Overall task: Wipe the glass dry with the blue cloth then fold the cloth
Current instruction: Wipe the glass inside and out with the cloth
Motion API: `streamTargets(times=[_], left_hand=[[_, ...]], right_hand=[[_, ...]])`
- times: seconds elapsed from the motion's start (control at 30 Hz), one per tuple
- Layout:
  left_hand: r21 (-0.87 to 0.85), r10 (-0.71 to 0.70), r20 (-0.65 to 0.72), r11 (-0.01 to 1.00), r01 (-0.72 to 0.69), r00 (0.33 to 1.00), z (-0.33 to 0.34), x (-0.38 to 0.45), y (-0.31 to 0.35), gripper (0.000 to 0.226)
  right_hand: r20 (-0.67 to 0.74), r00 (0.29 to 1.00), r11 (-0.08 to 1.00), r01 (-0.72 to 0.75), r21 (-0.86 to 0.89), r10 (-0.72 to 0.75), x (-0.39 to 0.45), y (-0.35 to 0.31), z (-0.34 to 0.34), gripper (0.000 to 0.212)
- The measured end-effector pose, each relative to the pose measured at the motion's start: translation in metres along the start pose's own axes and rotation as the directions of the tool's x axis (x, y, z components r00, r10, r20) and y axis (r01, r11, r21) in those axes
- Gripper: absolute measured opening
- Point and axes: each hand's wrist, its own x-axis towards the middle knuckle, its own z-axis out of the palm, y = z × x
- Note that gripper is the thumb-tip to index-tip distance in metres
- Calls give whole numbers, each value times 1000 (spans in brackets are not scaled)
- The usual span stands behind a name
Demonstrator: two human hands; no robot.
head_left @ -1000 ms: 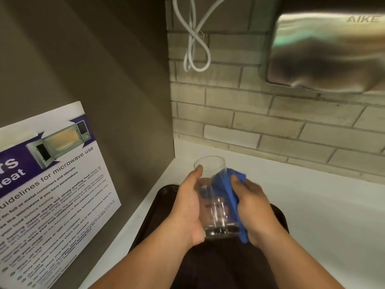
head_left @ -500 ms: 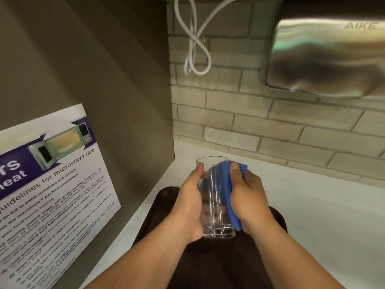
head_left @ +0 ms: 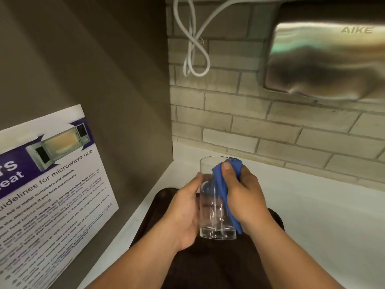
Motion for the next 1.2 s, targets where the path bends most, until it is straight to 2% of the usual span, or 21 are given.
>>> streamTargets(times=[0.17,0.27,0.33,0.4,0.47,0.5,0.57,0.63,0.7,0.73,0.8,0.87,0.93,1.0,1.03,1.1,1.2], left_hand=[[-56,-7,11,998,8,1000,2,-3,-5,59],[-64,14,-19,998,-15,1000,3,-2,-5,59],[-63,28,-55,997,-32,998,5,1,-2,56],[-59,50,-96,997,-56,994,8,0,5,50],[-51,59,-103,997,-64,993,9,3,7,47],[-31,61,-91,997,-64,994,10,2,6,46],[3,53,-71,999,-53,996,12,-3,0,44],[-8,22,-41,1000,-22,999,15,-6,-7,49],[-23,24,-13,999,-24,1000,18,-9,-9,57],[-23,40,-21,999,-41,999,18,-9,-8,57],[-7,49,-25,999,-49,998,19,-10,-4,54],[-29,55,-41,998,-56,998,18,-8,2,47],[-67,42,-50,997,-45,998,16,-6,7,45],[-50,34,-45,998,-37,998,13,-5,9,43],[-26,28,-33,999,-29,999,13,-6,6,44],[2,-9,0,1000,9,1000,15,-9,-2,49],[-8,-49,22,999,49,999,18,-12,-13,59]], right_hand=[[2,999,998,-33,61,33,0,-1,6,39],[-45,992,986,-115,125,121,2,-3,-1,44],[51,989,980,-146,133,140,-2,4,-6,40],[227,968,988,-129,79,108,-16,14,-9,39],[379,924,998,-24,-63,47,-31,21,-9,62],[392,920,992,37,-124,14,-36,24,-7,73],[327,944,966,131,-221,-53,-40,20,1,81],[219,969,950,170,-261,-114,-36,12,5,72],[71,992,982,112,-150,-102,-23,2,6,34],[-5,998,995,69,-70,-70,-15,-4,4,25],[-106,994,1000,25,3,-24,-4,-7,-1,35],[-51,998,999,-18,35,20,-7,-4,-7,35],[177,984,997,-39,60,28,-24,6,-9,31],[352,936,999,-26,30,13,-41,13,-7,44],[344,939,1000,5,10,-8,-43,17,-6,41],[178,983,999,33,-6,-32,-33,14,-4,25],[-44,998,998,-46,32,48,-8,0,-7,36]])
